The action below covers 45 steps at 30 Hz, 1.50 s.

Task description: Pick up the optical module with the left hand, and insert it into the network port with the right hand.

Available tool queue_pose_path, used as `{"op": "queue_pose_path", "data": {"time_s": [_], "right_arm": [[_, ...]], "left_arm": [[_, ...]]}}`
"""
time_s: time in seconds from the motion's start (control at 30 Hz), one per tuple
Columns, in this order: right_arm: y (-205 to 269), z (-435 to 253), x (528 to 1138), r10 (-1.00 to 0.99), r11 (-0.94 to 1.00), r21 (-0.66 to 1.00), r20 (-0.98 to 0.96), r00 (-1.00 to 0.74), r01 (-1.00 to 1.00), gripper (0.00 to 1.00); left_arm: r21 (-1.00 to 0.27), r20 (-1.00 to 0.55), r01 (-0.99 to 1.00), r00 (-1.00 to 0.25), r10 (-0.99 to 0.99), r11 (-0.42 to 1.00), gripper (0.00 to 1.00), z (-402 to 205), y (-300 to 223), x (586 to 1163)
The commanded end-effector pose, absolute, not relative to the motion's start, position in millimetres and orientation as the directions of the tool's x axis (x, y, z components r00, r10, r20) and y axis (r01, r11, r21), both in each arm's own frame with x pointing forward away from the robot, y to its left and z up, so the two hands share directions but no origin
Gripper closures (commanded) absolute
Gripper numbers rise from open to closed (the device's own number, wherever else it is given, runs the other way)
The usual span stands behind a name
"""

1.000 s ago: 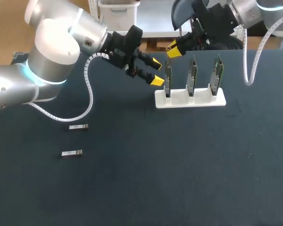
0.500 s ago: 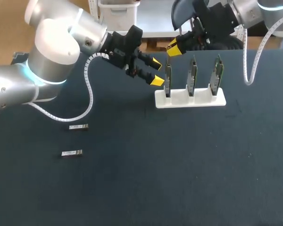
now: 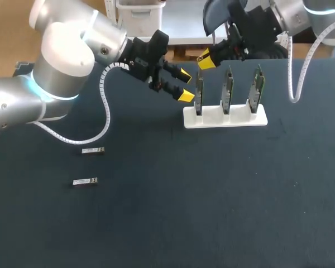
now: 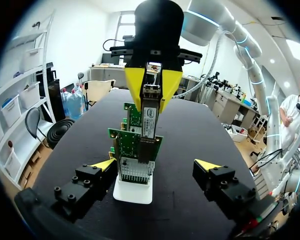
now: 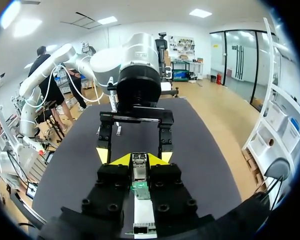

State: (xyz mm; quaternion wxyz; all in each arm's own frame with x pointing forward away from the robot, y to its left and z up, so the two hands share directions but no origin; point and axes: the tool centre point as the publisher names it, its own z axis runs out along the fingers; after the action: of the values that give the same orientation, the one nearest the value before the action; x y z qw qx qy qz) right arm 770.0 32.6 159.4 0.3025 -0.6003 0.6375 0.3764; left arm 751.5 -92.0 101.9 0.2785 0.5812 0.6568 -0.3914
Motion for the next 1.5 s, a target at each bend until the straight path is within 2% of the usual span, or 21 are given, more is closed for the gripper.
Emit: {"op": "queue_pose_path", "data": {"time_s": [0.03,0.2,0.23,0.27,0.73,0.77,0.8,0.83,0.87,1.5], "right_arm": [[33,157,774,-0.541,-0.008,0.123,-0.835,-0.099,-0.992,1.00],[33,154,773,-0.544,-0.007,0.131,-0.832,-0.106,-0.991,0.98],[33,154,773,-0.545,-0.005,0.132,-0.831,-0.108,-0.991,0.57],[33,154,773,-0.545,-0.003,0.132,-0.831,-0.109,-0.991,0.00],[25,169,774,-0.492,-0.020,0.169,-0.859,-0.137,-0.985,0.00],[25,170,774,-0.489,-0.023,0.169,-0.862,-0.136,-0.985,0.05],[25,170,774,-0.491,-0.024,0.163,-0.861,-0.130,-0.986,0.53],[26,170,775,-0.493,-0.023,0.159,-0.861,-0.127,-0.987,0.79],[26,170,775,-0.494,-0.023,0.158,-0.860,-0.126,-0.987,1.00],[37,160,777,-0.523,-0.010,0.152,-0.843,-0.124,-0.988,1.00]], "left_arm": [[-0.193,-0.819,0.981,-0.170,0.548,0.015,0.00,102,-93,754],[-0.193,-0.819,0.981,-0.170,0.548,0.015,0.00,102,-93,754],[-0.193,-0.819,0.981,-0.170,0.548,0.015,0.00,102,-93,754],[-0.193,-0.819,0.981,-0.170,0.548,0.015,0.00,102,-93,754],[-0.193,-0.819,0.981,-0.170,0.548,0.015,0.00,102,-93,754],[-0.193,-0.819,0.981,-0.170,0.548,0.015,0.00,102,-93,754],[-0.193,-0.819,0.981,-0.170,0.548,0.015,0.00,102,-93,754],[-0.193,-0.819,0.981,-0.170,0.548,0.015,0.00,102,-93,754],[-0.193,-0.819,0.981,-0.170,0.548,0.015,0.00,102,-93,754],[-0.193,-0.819,0.981,-0.170,0.548,0.015,0.00,102,-93,754]]}}
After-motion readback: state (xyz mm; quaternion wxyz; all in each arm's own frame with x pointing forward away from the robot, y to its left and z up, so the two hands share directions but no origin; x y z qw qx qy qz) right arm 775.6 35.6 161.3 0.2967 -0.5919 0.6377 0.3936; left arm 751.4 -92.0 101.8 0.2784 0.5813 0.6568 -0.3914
